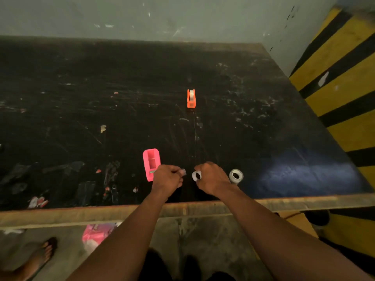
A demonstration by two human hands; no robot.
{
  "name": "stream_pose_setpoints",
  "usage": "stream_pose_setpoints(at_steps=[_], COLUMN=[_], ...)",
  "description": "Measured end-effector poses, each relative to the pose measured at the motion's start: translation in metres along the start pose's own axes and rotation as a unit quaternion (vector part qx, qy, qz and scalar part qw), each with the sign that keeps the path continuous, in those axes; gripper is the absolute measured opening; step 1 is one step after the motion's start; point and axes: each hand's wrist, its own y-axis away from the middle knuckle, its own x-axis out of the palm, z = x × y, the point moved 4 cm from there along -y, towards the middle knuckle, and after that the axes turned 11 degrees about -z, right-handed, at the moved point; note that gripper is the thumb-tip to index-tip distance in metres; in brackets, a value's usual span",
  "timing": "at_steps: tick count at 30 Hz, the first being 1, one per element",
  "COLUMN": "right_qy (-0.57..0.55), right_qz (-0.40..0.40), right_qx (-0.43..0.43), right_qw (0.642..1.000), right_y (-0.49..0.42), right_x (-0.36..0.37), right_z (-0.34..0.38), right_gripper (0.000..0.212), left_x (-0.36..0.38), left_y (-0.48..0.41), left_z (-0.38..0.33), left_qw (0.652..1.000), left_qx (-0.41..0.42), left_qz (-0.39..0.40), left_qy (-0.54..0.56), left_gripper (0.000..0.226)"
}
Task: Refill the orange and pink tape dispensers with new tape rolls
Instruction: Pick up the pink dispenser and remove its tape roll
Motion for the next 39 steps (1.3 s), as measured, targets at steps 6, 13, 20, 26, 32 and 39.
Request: stream_pose_setpoints(at_steps=[6,13,20,26,32,39], right_qy=[0.023,0.038,-0.022,0.004,0.020,0.027], right_qz=[-0.015,-0.016,-0.021,-0.071,-0.014,-0.017], right_qx=[-0.025,-0.007,0.007,0.087,0.136,0.098], right_qw=[0.999,0.999,1.000,0.994,0.990,0.995], right_y=[-0.011,-0.016,-0.013,-0.012,0.006,0.015], right_x=[0.015,0.022,0.011,-0.027,-0.023,-0.014], right_z=[0.005,0.005,-0.005,-0.052,-0.095,-0.100], right_gripper=[0.046,0.042,0.066,0.046,0.051,0.044], left_x=[0.005,0.009,0.010,0.025,0.050,0.057], left_y=[-0.005,-0.017,-0.029,-0.017,0.007,0.027], left_z=[-0.005,-0.013,-0.030,-0.042,-0.042,-0.032], left_qw=[0.999,1.000,0.998,0.996,0.990,0.995], left_qx=[0.023,0.019,0.037,0.061,0.090,0.056], left_qz=[-0.025,-0.019,-0.013,0.006,0.030,0.038], left_qy=[-0.001,-0.004,-0.047,-0.063,-0.103,-0.074], left_gripper=[0.011,0.018,0.025,0.027,0.012,0.011])
